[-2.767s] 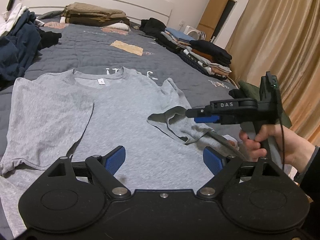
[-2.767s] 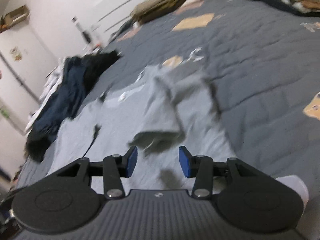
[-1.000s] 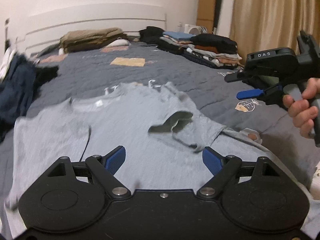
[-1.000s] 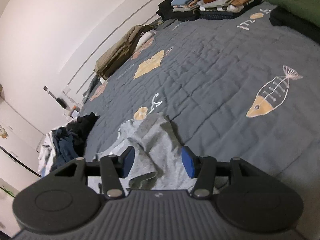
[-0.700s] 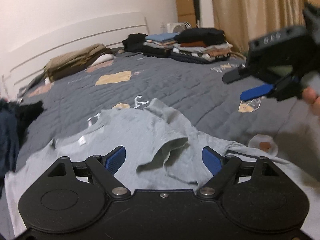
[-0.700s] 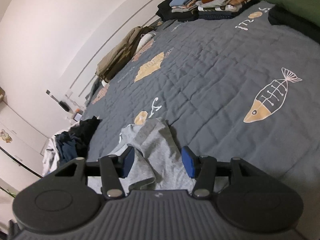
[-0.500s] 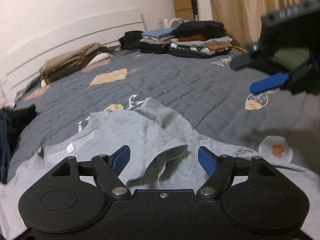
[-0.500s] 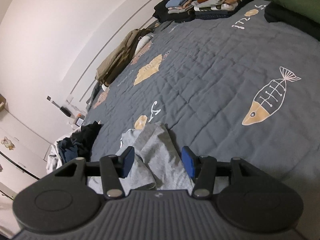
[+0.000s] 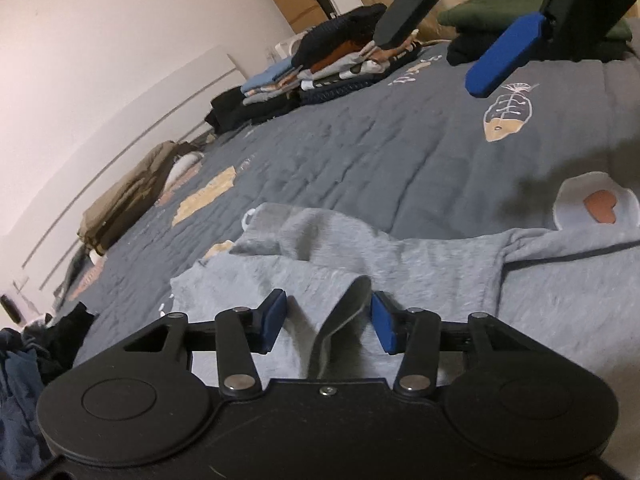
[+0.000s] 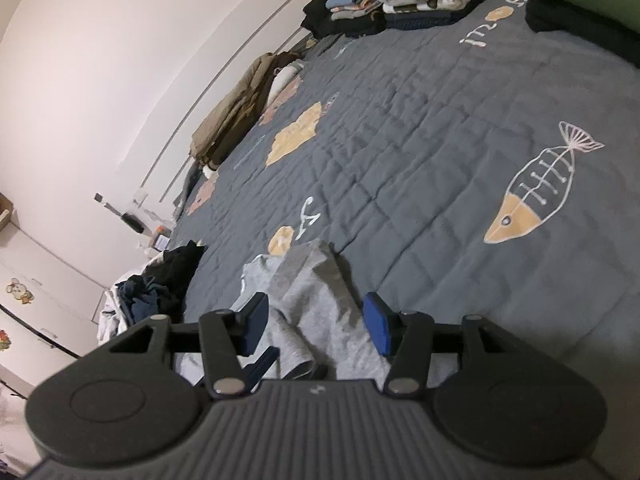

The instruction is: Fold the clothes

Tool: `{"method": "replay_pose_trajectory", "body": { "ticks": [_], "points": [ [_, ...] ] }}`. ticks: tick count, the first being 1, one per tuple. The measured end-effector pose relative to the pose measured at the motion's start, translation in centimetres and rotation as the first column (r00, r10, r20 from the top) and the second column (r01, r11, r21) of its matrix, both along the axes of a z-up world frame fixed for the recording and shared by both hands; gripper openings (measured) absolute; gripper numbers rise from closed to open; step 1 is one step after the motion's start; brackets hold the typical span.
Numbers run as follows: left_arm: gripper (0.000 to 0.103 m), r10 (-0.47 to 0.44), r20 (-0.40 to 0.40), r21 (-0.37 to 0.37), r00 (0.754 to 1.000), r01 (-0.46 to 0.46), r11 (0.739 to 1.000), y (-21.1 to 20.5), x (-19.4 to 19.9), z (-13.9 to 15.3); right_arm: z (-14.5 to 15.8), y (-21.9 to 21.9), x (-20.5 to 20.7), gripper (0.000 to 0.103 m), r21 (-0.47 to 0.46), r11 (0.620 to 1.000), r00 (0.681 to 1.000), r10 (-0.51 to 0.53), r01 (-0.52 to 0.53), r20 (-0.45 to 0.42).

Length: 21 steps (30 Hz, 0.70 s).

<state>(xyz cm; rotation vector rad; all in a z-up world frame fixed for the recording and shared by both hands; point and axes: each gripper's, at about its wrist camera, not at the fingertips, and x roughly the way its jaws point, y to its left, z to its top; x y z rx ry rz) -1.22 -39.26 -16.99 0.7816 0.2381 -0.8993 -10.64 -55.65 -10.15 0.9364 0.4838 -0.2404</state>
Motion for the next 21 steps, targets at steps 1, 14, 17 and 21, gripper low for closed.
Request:
{"method": "replay_pose_trajectory", "body": {
  "ticks": [1,14,17,21],
  "points": [
    [0.045,0.000,-0.001,-0.002,1.000,0.000,1.000,0.1,0.2,0.0,0.0,0.1,0.1,0.052,-0.004,1.000,1.000,0.002,-0.002,-0.001],
    [0.007,0.252,-0.433,-0.162,0.865,-0.350,0.922,5.5,10.4,4.7,-0.2,0.5,0.5,0.052,-0.012,1.000,1.000,0.011,-0.011,-0.011],
    [0.011,0.318,-0.524,-0.031,0.790,-0.391,0.920,6.6,11.6,3.1,-0.3,0.6,0.7,0.052,-0.013,1.000,1.000,0.016,-0.016,-0.021],
    [0.041,0.292,-0.574,-0.073,0.766,-0.402,0.913,9.2,11.1,3.3,-0.4,0.6,0.8,0.052,-0.011,1.000,0.999,0.019,-0.020,-0.026]
  ]
}}
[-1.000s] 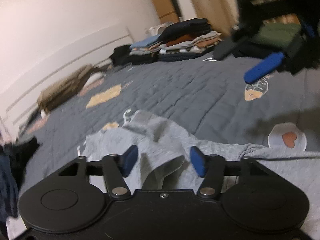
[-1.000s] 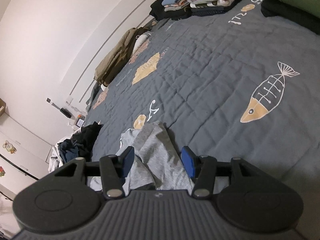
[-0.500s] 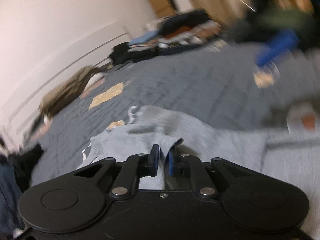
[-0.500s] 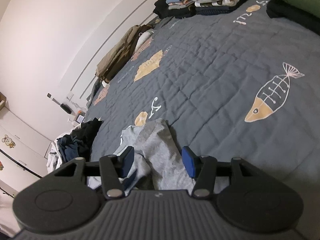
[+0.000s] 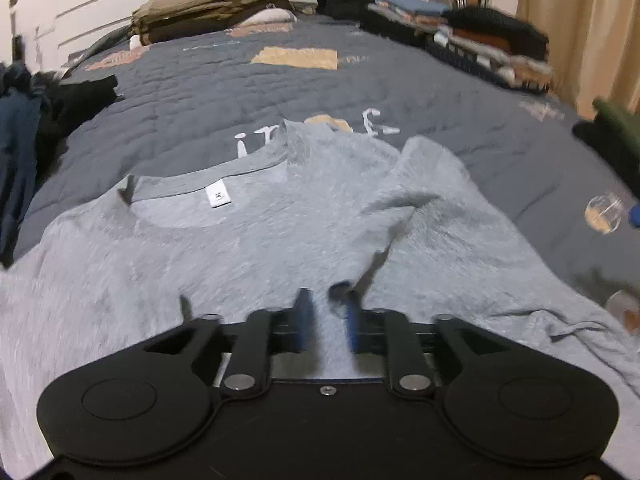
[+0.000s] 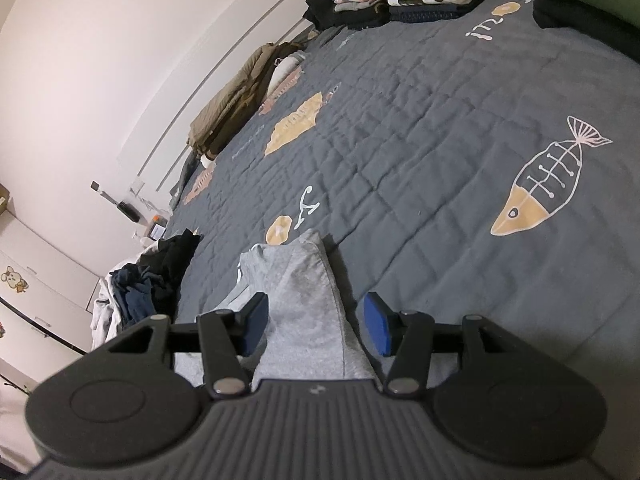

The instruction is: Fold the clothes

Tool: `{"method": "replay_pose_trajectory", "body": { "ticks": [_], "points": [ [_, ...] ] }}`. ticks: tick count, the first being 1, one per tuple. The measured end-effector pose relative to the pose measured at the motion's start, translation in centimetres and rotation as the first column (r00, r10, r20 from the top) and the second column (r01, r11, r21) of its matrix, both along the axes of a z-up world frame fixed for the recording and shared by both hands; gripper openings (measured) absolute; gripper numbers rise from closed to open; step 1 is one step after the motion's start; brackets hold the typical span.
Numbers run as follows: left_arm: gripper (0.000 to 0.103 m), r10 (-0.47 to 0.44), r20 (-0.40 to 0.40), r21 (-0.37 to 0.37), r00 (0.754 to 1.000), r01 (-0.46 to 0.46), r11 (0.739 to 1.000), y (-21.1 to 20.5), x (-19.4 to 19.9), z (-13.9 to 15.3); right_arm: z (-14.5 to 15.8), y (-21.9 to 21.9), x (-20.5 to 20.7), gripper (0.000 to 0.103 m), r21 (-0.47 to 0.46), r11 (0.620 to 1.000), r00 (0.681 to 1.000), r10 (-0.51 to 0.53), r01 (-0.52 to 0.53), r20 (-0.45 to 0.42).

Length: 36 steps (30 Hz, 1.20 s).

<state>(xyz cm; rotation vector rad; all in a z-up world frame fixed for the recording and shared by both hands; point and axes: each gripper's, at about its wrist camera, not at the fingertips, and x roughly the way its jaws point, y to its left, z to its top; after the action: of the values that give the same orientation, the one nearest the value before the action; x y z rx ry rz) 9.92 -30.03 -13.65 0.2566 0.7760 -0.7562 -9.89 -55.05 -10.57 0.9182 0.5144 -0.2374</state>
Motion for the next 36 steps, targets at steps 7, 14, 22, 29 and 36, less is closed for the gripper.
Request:
{"method": "replay_pose_trajectory", "body": {
  "ticks": [7,14,22,29,36],
  "points": [
    [0.057,-0.021,-0.120,-0.205,0.993,-0.004,0.979,2.9,-3.7,1.7,-0.7,0.6,1.1,0.052,-0.028,0.993,0.990,0.111,-0.114,-0.088],
    [0.057,-0.105,-0.148,-0.248,0.983,0.066,0.966,2.1,-8.6,0.3,-3.0,0.5,1.3,0.052,0.208,0.963,0.979,0.191,-0.172,-0.073],
    [0.039,-0.150,-0.088,-0.198,0.985,0.131,0.971,-0.2,-9.1,-1.1,-5.2,2.0,1.9,0.052,0.302,0.941,0.968,0.205,-0.154,-0.144],
    [0.008,-0.163,-0.100,-0.194,0.982,0.142,0.971,-0.6,-8.1,-1.8,-8.7,0.8,1.2,0.048,0.433,0.901,0.990,0.036,0.026,-0.133],
    [0.002,-0.235,-0.009,-0.198,0.972,0.229,0.953,0.6,-9.7,0.4,-8.3,0.0,-0.5,0.007,0.360,0.914,0.981,-0.155,0.188,-0.118]
  ]
}}
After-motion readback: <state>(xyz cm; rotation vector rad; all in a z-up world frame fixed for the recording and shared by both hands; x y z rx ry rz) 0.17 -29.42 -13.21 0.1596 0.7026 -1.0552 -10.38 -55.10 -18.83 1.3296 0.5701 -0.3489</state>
